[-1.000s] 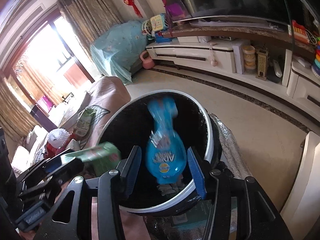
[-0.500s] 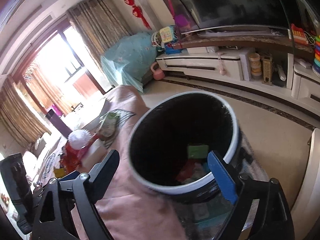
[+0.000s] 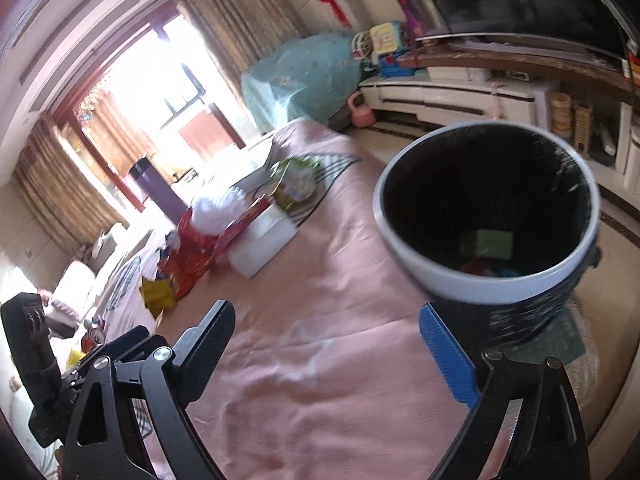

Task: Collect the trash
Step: 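Return both tools to the table and approach the yellow wrapper and foam block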

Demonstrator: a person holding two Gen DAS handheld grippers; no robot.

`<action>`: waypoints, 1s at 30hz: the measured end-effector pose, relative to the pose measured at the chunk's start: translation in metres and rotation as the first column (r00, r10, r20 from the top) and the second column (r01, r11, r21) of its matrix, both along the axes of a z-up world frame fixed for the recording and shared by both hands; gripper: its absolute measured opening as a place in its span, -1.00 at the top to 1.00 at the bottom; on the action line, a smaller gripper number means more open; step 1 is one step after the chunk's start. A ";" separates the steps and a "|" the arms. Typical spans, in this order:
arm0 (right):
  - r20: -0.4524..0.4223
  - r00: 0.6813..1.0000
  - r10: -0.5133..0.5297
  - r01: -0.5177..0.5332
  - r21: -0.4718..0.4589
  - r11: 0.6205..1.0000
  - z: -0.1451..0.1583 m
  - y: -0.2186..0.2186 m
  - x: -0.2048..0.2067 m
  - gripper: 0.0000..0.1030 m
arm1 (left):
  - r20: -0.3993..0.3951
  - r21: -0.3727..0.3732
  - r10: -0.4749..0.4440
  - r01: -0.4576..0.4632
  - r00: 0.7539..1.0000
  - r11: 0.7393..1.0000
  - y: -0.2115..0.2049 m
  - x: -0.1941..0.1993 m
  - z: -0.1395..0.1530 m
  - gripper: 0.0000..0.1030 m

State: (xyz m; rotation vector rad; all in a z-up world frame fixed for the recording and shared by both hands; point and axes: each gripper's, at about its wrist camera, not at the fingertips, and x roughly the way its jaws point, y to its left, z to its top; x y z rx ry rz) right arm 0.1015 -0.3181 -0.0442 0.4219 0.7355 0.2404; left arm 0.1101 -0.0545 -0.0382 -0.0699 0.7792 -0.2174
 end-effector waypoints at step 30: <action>-0.033 0.995 0.098 -0.098 -0.003 0.995 -0.009 0.089 0.067 -0.38 | -0.009 -0.037 0.257 -0.257 0.966 0.966 0.106 0.031 0.002 -0.46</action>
